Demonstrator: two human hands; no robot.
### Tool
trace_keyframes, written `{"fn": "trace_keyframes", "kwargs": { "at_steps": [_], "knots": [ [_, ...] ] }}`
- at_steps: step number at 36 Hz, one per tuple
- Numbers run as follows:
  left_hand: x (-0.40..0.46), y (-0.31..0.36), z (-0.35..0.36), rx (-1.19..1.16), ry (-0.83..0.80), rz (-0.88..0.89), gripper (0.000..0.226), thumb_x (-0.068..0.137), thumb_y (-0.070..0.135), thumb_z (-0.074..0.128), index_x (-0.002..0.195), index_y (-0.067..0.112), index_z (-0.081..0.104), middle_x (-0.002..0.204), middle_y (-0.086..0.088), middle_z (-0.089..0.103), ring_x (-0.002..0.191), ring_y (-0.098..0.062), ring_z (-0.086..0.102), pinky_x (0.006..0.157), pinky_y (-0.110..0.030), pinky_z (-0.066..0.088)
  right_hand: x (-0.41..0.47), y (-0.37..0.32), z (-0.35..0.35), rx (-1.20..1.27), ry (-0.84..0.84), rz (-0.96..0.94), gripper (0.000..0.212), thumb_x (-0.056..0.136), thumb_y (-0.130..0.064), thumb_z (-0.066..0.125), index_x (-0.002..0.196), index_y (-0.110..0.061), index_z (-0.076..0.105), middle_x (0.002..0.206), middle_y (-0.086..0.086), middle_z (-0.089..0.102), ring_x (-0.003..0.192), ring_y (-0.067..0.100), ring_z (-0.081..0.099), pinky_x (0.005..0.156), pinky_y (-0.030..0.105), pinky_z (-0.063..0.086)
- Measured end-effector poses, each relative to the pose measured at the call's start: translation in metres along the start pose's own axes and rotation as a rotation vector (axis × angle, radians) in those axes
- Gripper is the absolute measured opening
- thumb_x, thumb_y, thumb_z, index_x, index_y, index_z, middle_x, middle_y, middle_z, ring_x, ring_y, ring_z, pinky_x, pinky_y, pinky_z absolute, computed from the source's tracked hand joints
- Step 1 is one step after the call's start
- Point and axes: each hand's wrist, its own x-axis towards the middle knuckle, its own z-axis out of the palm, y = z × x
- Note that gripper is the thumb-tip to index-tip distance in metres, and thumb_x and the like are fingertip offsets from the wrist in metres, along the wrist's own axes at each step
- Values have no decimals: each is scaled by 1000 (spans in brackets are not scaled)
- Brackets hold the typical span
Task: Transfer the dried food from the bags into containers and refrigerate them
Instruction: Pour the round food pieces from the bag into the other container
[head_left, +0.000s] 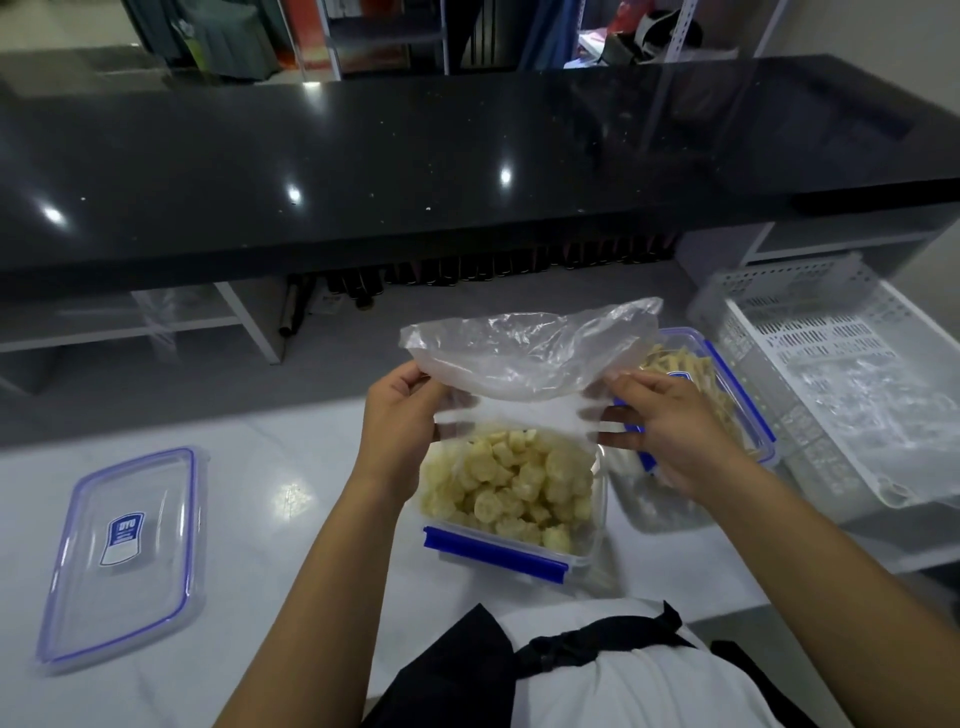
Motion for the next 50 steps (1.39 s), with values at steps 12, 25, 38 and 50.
{"fn": "trace_keyframes", "kwargs": {
  "at_steps": [12, 25, 38, 50],
  "knots": [
    [-6, 13, -5, -33, 52, 16, 21, 93, 3, 58, 95, 14, 76, 85, -7, 77, 74, -18, 73, 60, -30, 58, -3, -15, 8, 42, -34, -15, 21, 99, -19, 58, 95, -3, 71, 96, 8, 76, 87, 29, 75, 68, 46, 64],
    [-5, 17, -5, 50, 122, 50, 29, 91, -3, 54, 96, 15, 75, 96, -6, 77, 92, -26, 74, 67, -28, 60, -7, -24, 5, -14, 17, -123, 12, 91, -11, 67, 85, -4, 75, 91, 16, 74, 82, 25, 71, 69, 40, 64],
    [-15, 19, 15, -80, -104, -26, 33, 85, 3, 54, 79, 24, 78, 70, 1, 72, 61, -14, 68, 50, -24, 53, -11, -32, -23, 271, -4, -2, 8, 89, -8, 67, 82, -7, 71, 82, 9, 72, 71, 24, 74, 63, 36, 61],
    [-9, -4, 162, -87, -400, 168, 38, 91, -2, 58, 72, 30, 66, 117, 6, 64, 97, -18, 64, 61, -33, 53, -64, -37, -159, 434, 493, -66, 36, 86, 4, 67, 65, -15, 44, 90, 6, 76, 78, 23, 76, 64, 36, 62]
  ]
}}
